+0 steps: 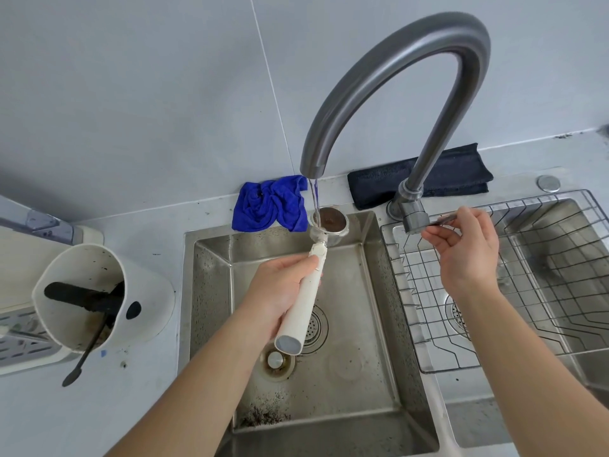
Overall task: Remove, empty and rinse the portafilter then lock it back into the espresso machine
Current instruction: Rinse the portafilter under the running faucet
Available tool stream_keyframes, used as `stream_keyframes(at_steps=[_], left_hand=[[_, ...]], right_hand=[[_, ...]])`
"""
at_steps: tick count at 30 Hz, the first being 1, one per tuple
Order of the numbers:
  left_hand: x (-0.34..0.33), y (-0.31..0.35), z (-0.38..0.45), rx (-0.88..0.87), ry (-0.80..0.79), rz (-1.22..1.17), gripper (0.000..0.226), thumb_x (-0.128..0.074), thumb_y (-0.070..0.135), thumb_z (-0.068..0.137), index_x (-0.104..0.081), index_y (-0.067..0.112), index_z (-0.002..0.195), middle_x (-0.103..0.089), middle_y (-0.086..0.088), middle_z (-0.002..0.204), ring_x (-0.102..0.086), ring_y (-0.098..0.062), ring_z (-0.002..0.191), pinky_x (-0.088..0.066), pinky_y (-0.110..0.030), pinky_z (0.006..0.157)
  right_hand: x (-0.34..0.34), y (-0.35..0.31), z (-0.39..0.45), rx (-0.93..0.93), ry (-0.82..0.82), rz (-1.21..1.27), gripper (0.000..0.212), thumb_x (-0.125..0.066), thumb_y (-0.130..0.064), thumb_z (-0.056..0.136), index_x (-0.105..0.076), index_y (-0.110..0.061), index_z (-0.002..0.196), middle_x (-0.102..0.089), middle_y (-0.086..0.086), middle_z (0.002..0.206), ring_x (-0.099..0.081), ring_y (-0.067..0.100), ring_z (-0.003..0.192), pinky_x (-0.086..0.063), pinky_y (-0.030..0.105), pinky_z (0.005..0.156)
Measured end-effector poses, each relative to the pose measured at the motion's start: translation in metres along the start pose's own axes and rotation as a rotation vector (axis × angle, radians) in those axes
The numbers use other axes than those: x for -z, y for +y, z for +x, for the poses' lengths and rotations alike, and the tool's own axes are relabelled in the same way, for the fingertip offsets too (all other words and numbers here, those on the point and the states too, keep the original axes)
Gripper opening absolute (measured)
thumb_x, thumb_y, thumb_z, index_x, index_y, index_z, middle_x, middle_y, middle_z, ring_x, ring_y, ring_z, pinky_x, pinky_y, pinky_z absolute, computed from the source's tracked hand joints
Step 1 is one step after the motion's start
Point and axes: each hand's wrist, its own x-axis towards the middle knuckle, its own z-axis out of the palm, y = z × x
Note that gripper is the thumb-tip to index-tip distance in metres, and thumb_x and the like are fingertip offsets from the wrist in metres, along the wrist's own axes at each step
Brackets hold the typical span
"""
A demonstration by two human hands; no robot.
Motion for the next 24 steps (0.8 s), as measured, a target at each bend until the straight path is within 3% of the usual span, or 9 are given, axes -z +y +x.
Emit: stream_keyframes(at_steps=[12, 17, 24], left_hand=[[0.021, -0.005, -0.011, -0.163, 0.004, 0.253, 0.01, -0.074, 0.026, 0.081, -0.078, 0.035, 0.081, -0.072, 0.004, 0.068, -0.06, -0.009, 0.05, -0.045, -0.02, 0.044], [0.035, -0.006, -0.015, -0.259, 0.004, 0.321, 0.013, -0.071, 0.037, 0.075, -0.076, 0.042, 0.085, -0.074, 0.008, 0.074, -0.061, -0.005, 0.055, -0.046, -0.02, 0.046], [0.047, -0.004, -0.015, -0.407, 0.016, 0.326, 0.038, -0.067, 0.016, 0.088, -0.073, 0.053, 0.083, -0.074, 0.016, 0.081, -0.062, 0.005, 0.066, -0.045, -0.01, 0.056]], right_hand=[[0.002, 0.003, 0.003, 0.004, 0.006, -0.001, 0.014, -0.057, -0.025, 0.094, -0.056, -0.018, 0.082, -0.062, 0.002, 0.075, -0.067, 0.022, 0.065, -0.058, 0.032, 0.071], [0.001, 0.003, 0.003, 0.001, 0.005, -0.01, 0.014, -0.057, -0.026, 0.092, -0.056, -0.018, 0.081, -0.062, 0.002, 0.074, -0.068, 0.021, 0.065, -0.058, 0.031, 0.07], [0.002, 0.004, 0.004, 0.002, 0.005, -0.003, 0.014, -0.057, -0.027, 0.092, -0.057, -0.018, 0.081, -0.063, 0.0, 0.071, -0.068, 0.022, 0.066, -0.059, 0.032, 0.071]])
